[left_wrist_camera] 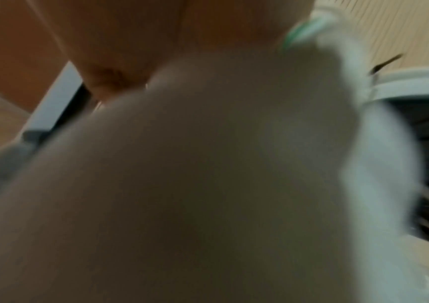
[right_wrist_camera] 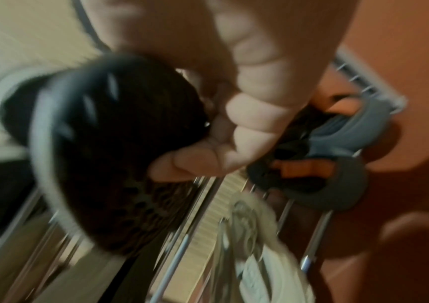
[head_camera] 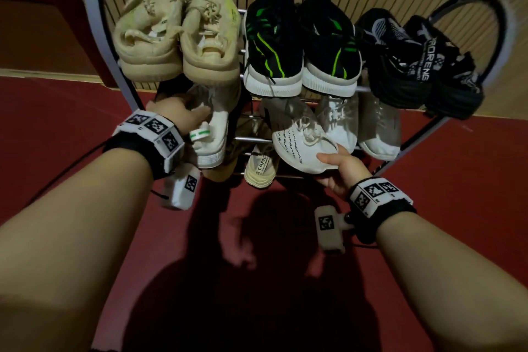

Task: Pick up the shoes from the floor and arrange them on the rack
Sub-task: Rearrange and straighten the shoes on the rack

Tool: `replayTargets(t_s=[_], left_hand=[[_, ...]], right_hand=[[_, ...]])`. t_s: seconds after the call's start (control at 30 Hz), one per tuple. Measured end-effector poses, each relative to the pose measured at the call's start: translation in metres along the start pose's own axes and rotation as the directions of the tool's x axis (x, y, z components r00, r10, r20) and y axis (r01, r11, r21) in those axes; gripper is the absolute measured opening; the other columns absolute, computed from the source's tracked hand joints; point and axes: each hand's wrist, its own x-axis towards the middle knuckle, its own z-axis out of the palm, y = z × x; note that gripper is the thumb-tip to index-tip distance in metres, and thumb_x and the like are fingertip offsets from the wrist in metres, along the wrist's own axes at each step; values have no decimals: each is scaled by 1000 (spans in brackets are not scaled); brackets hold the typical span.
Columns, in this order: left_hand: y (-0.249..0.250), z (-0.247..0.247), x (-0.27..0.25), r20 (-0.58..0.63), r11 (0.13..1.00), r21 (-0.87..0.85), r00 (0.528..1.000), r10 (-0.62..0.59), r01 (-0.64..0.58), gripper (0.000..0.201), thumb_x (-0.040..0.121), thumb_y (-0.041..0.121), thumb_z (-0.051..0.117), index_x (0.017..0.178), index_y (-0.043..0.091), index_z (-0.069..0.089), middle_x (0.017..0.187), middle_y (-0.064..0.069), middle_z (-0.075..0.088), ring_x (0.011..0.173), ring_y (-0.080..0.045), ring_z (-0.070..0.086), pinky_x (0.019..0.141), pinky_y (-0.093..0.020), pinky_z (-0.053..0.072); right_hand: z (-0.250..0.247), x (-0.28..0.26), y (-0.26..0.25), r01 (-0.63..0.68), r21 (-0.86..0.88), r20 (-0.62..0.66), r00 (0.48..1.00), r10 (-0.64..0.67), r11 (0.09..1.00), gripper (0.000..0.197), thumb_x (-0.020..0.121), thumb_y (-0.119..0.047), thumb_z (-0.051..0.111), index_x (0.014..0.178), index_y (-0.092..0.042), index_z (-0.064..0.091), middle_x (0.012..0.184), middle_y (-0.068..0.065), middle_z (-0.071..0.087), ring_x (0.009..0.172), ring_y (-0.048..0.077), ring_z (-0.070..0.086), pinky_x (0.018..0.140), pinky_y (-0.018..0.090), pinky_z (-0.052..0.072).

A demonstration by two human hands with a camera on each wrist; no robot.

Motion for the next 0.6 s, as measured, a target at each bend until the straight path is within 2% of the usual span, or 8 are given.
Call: replayTargets(t_s=[0.07, 0.17, 0.23, 0.33, 0.4, 0.47, 0.53, 0.6], left_hand=[[1, -5, -3, -30, 999, -40, 999, -21, 20, 52, 92, 50, 43, 120, 11, 60, 120, -18, 62, 112, -35, 54, 99, -38, 39], [12, -7, -11, -28, 1000, -24, 1000, -12, 12, 51, 94, 48, 40, 129, 12, 52, 127, -19, 56, 116, -36, 50, 99, -37, 37], [24, -11, -20, -25, 999, 35, 1000, 8, -7, 57, 93, 51, 40, 134, 11, 45, 133, -23, 47, 122, -39, 44, 100, -37, 34], [37, -18, -33, 7, 981, 165, 995, 103, -103, 63, 90, 58, 40, 134, 13, 45, 138, -23, 37, 127, -40, 37, 105, -42, 32], [44, -21, -42, 58, 950, 263, 986, 159, -169, 62, 89, 60, 39, 135, 18, 44, 137, -21, 39, 129, -37, 35, 111, -46, 26], [53, -19, -53, 119, 894, 362, 964, 238, -266, 63, 88, 59, 40, 142, 27, 34, 140, -18, 38, 133, -33, 31, 114, -45, 14], [66, -14, -64, 185, 831, 382, 915, 358, -403, 66, 88, 57, 45, 145, 31, 27, 146, -12, 33, 136, -30, 27, 114, -41, 11], [82, -9, -72, 253, 780, 366, 861, 442, -508, 70, 86, 57, 49, 146, 31, 24, 144, -11, 33, 137, -28, 25, 116, -43, 8]], right_hand=[[-12, -1, -2, -5, 24, -7, 1000, 5, 1000, 47, 89, 7, 41, 131, -13, 48, 114, 10, 64, 92, 25, 67, 66, 32, 60], [-30, -6, -5, -12, 57, -10, 1000, 12, 998, 53, 87, 6, 38, 137, -9, 44, 128, 17, 58, 105, 31, 63, 72, 36, 60], [-38, -12, -9, -12, 38, -17, 1000, 12, 999, 51, 86, 6, 39, 135, -9, 47, 118, 13, 65, 90, 26, 70, 63, 33, 60], [-50, -23, -15, 10, 8, 11, 1000, -10, 1000, 47, 88, 6, 38, 129, -9, 52, 90, 4, 74, 72, 19, 73, 53, 23, 55], [-57, -28, -17, 0, -11, 32, 999, 0, 1000, 44, 88, 6, 36, 125, -11, 53, 82, 3, 75, 65, 17, 72, 47, 20, 53], [-63, -35, -20, -21, -52, 50, 998, 24, 998, 43, 87, 5, 37, 122, -11, 56, 82, 4, 75, 63, 18, 72, 44, 19, 51], [-70, -40, -23, -23, -126, 75, 997, 33, 992, 46, 83, 3, 39, 123, -10, 58, 96, 7, 74, 78, 22, 72, 57, 24, 56], [-77, -44, -25, -4, -187, 66, 998, 16, 982, 51, 80, 3, 41, 126, -9, 57, 111, 10, 70, 99, 27, 68, 83, 33, 54]])
